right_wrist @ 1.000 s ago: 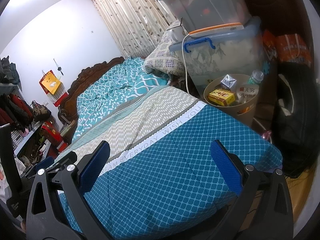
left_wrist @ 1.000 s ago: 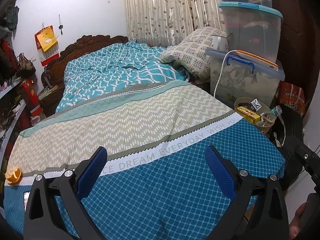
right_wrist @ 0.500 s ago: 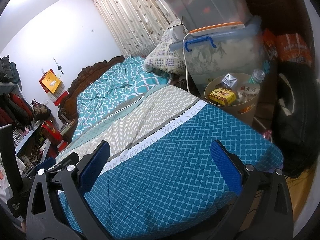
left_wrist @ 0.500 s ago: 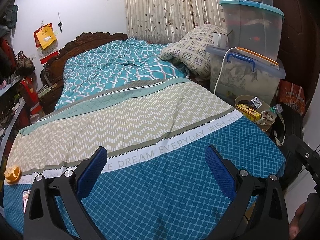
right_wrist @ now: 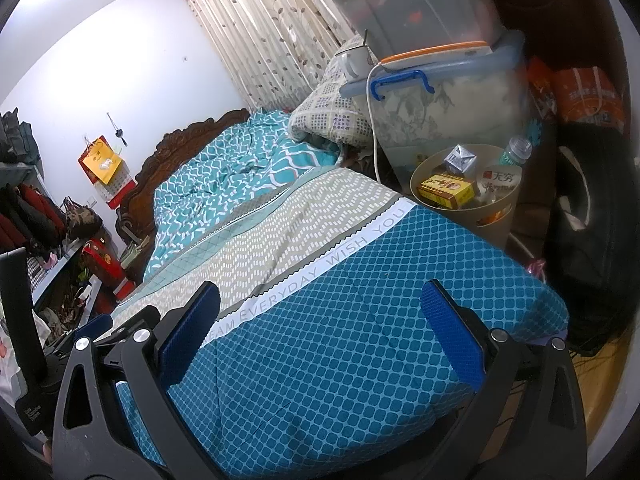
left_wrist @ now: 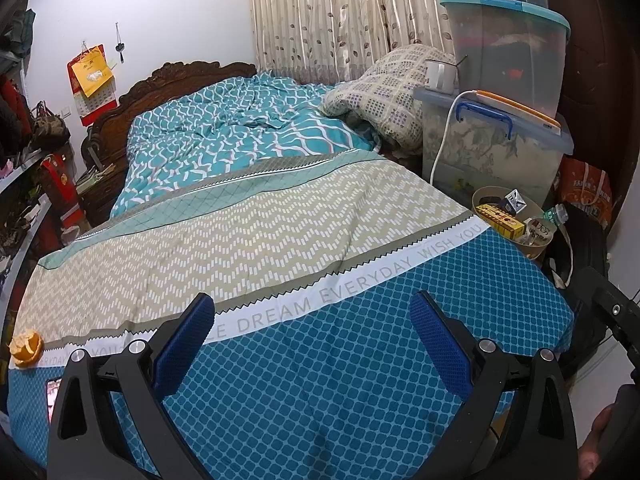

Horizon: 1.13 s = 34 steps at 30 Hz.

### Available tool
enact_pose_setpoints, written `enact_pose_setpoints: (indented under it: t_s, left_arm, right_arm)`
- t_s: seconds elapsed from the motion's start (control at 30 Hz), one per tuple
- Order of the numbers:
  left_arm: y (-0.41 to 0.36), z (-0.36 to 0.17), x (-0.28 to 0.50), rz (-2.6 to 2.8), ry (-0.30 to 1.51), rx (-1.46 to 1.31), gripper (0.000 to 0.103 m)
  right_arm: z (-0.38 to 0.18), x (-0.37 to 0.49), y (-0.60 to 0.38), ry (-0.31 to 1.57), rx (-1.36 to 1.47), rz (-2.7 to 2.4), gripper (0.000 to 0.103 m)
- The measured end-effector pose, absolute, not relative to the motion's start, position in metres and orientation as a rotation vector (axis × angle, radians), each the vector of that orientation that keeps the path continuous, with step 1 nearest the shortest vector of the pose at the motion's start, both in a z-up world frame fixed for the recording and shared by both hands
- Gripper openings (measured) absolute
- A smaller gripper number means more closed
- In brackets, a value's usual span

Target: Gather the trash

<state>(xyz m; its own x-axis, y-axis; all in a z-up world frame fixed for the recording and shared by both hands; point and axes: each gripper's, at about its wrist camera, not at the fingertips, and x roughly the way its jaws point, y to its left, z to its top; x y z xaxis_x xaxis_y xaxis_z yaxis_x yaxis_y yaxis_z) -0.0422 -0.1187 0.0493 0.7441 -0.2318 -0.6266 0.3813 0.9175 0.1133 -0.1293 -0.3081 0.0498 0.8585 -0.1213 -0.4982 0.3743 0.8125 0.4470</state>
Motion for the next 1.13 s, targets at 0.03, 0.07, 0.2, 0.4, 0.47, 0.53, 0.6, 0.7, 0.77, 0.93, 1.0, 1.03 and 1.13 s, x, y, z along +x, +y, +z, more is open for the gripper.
enact_pose_setpoints:
  t_s: [0.03, 0.07, 0.2, 0.4, 0.47, 0.53, 0.6, 0.7, 0.77, 0.93, 1.0, 1.03, 1.13]
  left_arm:
    - [-0.1187, 0.0492, -0.0422, -0.339, 0.650, 0.242, 0.094]
    - [-0.1188, 0.0491, -0.0421, -0.339, 0.651, 0.242, 0.094]
    - [-0.1190, 0.0489, -0.0417, -0.339, 0.652, 0.243, 0.094]
    - [-0.1191, 0.0486, -0.0416, -0.340, 0.653, 0.244, 0.094]
    - [-0.1186, 0.0479, -0.0419, -0.340, 0.654, 0.245, 0.094]
    - [-0.1182, 0.0466, -0.0421, -0.340, 0.655, 0.247, 0.094]
    - [-0.1175, 0.0445, -0.0425, -0.340, 0.655, 0.249, 0.094]
    - [-0.1181, 0.0430, -0.0453, -0.341, 0.637, 0.265, 0.094]
    - [-0.1205, 0.0434, -0.0469, -0.345, 0.626, 0.274, 0.094]
    - [-0.1217, 0.0441, -0.0493, -0.360, 0.624, 0.279, 0.094]
    - [-0.1214, 0.0440, -0.0482, -0.367, 0.632, 0.275, 0.094]
    - [-0.1202, 0.0437, -0.0479, -0.368, 0.635, 0.273, 0.094]
    - [-0.1216, 0.0440, -0.0463, -0.371, 0.640, 0.271, 0.094]
  right_arm:
    - [0.0496, -0.1294, -0.3081, 0.472, 0.566, -0.275, 0.099]
    - [0.0499, -0.1294, -0.3080, 0.471, 0.565, -0.276, 0.099]
    - [0.0490, -0.1293, -0.3079, 0.474, 0.568, -0.276, 0.099]
    - [0.0464, -0.1281, -0.3089, 0.478, 0.571, -0.273, 0.099]
    - [0.0456, -0.1278, -0.3102, 0.480, 0.573, -0.273, 0.099]
    - [0.0452, -0.1275, -0.3111, 0.481, 0.574, -0.274, 0.099]
    - [0.0448, -0.1276, -0.3110, 0.482, 0.575, -0.274, 0.099]
    - [0.0449, -0.1275, -0.3113, 0.483, 0.574, -0.273, 0.099]
    - [0.0453, -0.1274, -0.3115, 0.482, 0.574, -0.274, 0.099]
    - [0.0437, -0.1281, -0.3122, 0.482, 0.577, -0.277, 0.099]
    - [0.0424, -0.1292, -0.3128, 0.481, 0.580, -0.280, 0.099]
    - [0.0417, -0.1295, -0.3135, 0.481, 0.581, -0.281, 0.099]
    - [0.0407, -0.1290, -0.3148, 0.483, 0.581, -0.280, 0.099]
